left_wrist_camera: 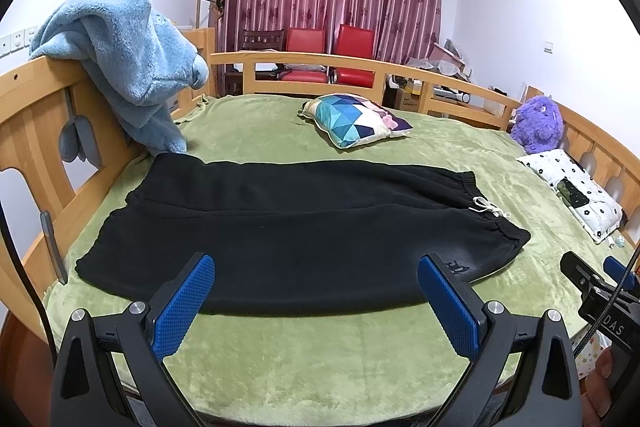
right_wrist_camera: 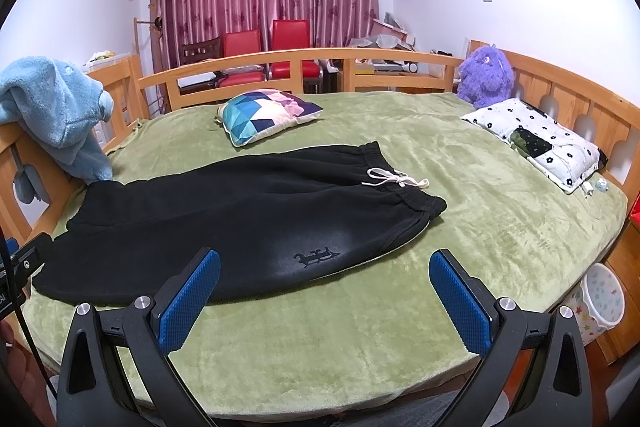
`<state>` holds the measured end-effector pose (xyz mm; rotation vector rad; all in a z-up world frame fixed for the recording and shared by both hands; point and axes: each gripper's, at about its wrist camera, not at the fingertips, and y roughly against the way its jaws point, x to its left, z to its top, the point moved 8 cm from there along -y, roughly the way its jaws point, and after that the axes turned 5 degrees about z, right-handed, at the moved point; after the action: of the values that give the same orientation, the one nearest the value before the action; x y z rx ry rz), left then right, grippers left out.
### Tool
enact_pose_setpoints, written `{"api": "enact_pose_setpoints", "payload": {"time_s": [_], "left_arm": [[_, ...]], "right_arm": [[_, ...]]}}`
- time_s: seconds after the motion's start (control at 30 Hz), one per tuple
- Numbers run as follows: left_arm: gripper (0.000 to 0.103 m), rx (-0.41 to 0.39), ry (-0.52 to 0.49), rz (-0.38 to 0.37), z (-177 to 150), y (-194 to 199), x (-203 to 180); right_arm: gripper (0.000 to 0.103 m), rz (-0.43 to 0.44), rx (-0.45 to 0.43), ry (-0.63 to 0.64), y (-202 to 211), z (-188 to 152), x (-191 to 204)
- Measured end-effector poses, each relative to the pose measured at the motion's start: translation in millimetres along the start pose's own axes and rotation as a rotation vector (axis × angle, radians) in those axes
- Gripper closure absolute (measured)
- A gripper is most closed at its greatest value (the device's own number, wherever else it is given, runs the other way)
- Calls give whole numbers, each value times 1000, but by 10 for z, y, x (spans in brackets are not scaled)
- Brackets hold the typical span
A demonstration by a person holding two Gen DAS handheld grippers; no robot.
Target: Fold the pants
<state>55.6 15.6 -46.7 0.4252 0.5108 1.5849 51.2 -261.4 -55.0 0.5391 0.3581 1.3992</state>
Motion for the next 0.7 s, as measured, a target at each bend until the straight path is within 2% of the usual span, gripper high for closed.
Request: {"api": "enact_pose_setpoints", "payload": {"time_s": [0.27, 0.47, 0.7], "left_arm": [[0, 43, 48, 7, -76, -326, 86], [0, 105, 76, 75, -232, -712, 265], [1, 187, 97, 140, -484, -1140, 503]], "right_arm": [[0, 4, 18, -16, -294, -53, 1], [1, -17, 34, -12, -593, -136, -33], [4, 17, 139, -52, -1066, -342, -7]]}}
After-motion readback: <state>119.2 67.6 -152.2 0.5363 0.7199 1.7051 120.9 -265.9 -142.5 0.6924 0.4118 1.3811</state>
